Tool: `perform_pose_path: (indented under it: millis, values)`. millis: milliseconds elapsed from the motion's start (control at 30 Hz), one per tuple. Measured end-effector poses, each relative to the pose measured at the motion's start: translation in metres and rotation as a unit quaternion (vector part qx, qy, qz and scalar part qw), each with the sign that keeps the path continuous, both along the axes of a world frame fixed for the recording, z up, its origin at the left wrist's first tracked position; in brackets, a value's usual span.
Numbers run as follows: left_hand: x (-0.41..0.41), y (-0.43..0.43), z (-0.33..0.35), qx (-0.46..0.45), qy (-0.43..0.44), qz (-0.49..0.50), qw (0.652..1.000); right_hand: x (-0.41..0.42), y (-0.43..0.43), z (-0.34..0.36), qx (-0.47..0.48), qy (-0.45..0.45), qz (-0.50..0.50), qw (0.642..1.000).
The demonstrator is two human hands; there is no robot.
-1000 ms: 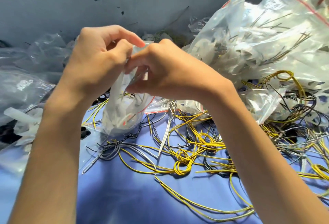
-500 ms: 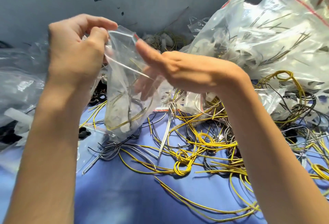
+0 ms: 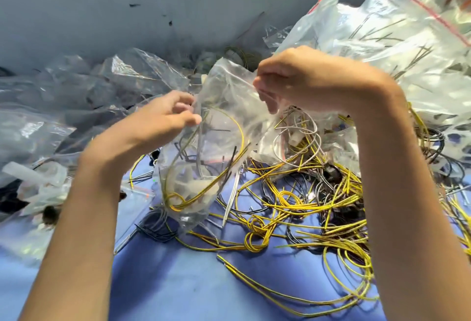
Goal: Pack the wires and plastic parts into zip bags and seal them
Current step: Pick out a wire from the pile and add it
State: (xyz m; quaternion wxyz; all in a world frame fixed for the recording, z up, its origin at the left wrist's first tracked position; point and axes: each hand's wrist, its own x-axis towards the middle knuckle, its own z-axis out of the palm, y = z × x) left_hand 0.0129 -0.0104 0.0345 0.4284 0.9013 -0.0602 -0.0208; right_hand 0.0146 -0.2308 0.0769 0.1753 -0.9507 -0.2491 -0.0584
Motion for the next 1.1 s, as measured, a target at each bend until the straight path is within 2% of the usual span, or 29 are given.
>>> perform_pose_path:
  millis: [100,200,367,500,767,900,1100]
  values:
    - [0.001,0.008,-0.01,0.132,0.076,-0.025,0.988,-0.001,0.002,0.001,-0.002,0.01,0.0,1.0]
    - [0.001,0.007,-0.013,0.216,0.074,-0.042,0.973,-0.002,0.004,0.001,-0.001,0.019,0.005,1.0]
    - [0.0,0.008,-0.007,0.215,0.038,0.003,0.976,0.0,0.005,0.0,0.002,0.022,0.006,1.0]
    - [-0.006,0.011,0.001,0.267,-0.021,0.045,0.963,0.001,0.004,-0.001,0.003,0.028,0.004,1.0]
    - [-0.016,0.005,0.014,0.244,-0.035,0.061,0.967,0.001,0.004,-0.002,0.006,0.042,-0.003,0.999]
    - [-0.016,0.003,0.014,0.213,-0.016,0.051,0.976,0.002,0.004,-0.003,0.002,0.041,-0.002,0.999]
    - [-0.015,0.007,0.011,0.221,-0.028,0.058,0.973,0.005,0.004,-0.005,0.007,0.04,0.006,0.999]
